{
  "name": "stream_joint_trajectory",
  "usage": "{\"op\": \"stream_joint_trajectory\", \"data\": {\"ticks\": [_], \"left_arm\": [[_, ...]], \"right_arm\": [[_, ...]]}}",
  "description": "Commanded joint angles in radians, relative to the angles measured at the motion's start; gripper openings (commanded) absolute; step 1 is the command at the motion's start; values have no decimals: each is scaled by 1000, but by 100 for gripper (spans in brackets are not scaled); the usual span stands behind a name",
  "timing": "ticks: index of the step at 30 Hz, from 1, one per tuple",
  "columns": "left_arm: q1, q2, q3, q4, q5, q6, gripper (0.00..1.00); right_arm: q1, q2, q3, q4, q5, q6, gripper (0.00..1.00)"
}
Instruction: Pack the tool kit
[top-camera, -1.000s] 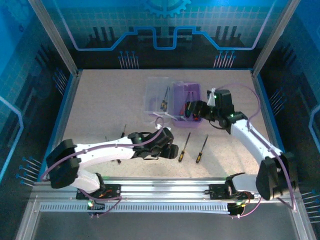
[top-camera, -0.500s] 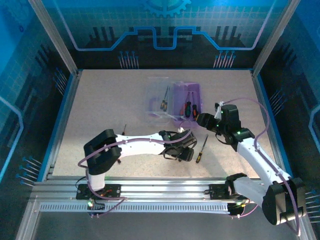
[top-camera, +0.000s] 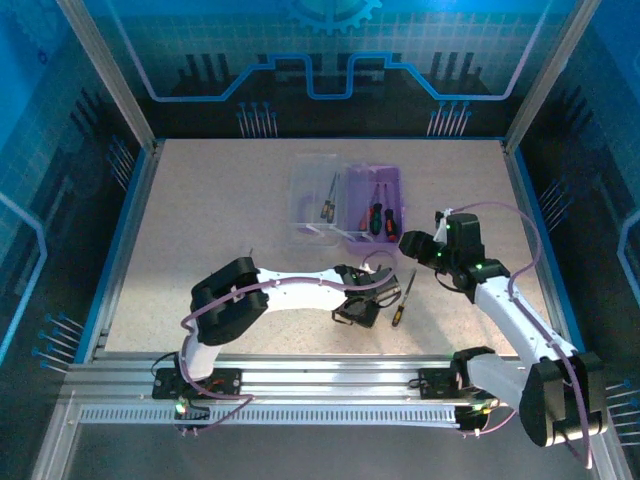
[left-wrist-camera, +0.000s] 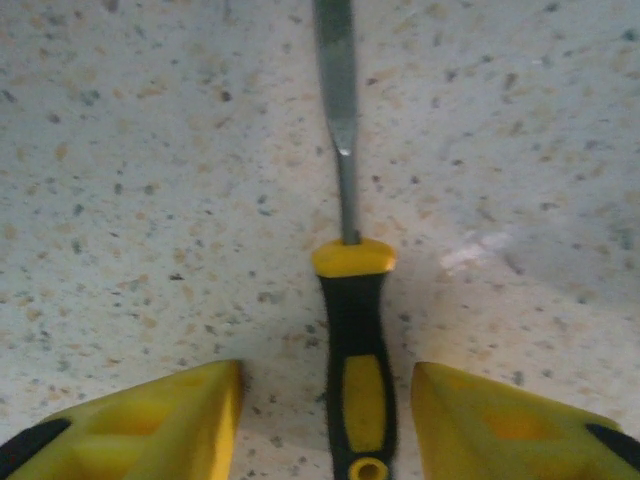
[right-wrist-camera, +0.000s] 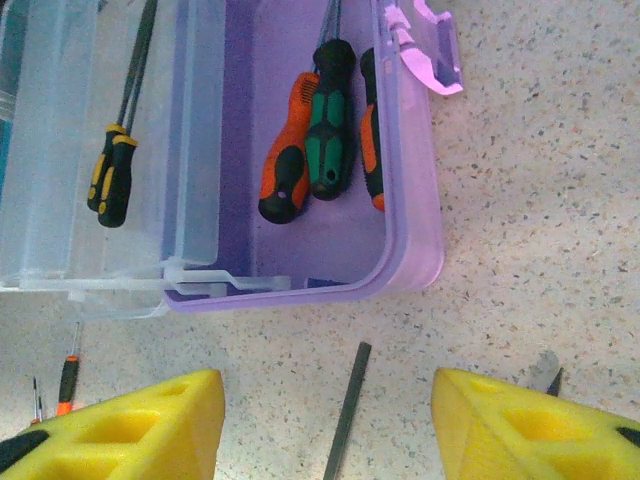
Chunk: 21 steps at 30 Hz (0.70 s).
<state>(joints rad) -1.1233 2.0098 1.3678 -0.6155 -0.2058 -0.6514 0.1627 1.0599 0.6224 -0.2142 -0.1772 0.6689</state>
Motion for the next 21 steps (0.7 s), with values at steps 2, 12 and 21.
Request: {"op": "stream_joint_trajectory", "data": {"ticks": [2, 12, 21], "left_arm": [[-6, 56, 75, -68, -38, 1, 36], [-7, 39, 8, -65, -64, -32, 19], [-18, -199, -161, 59, -36, 24, 14]], "right_arm": [[-20, 12, 5, 33, -34, 4, 57], [-31, -1, 12, 40, -48, 8, 56], [-37, -5, -56, 189, -158, 39, 58]]}}
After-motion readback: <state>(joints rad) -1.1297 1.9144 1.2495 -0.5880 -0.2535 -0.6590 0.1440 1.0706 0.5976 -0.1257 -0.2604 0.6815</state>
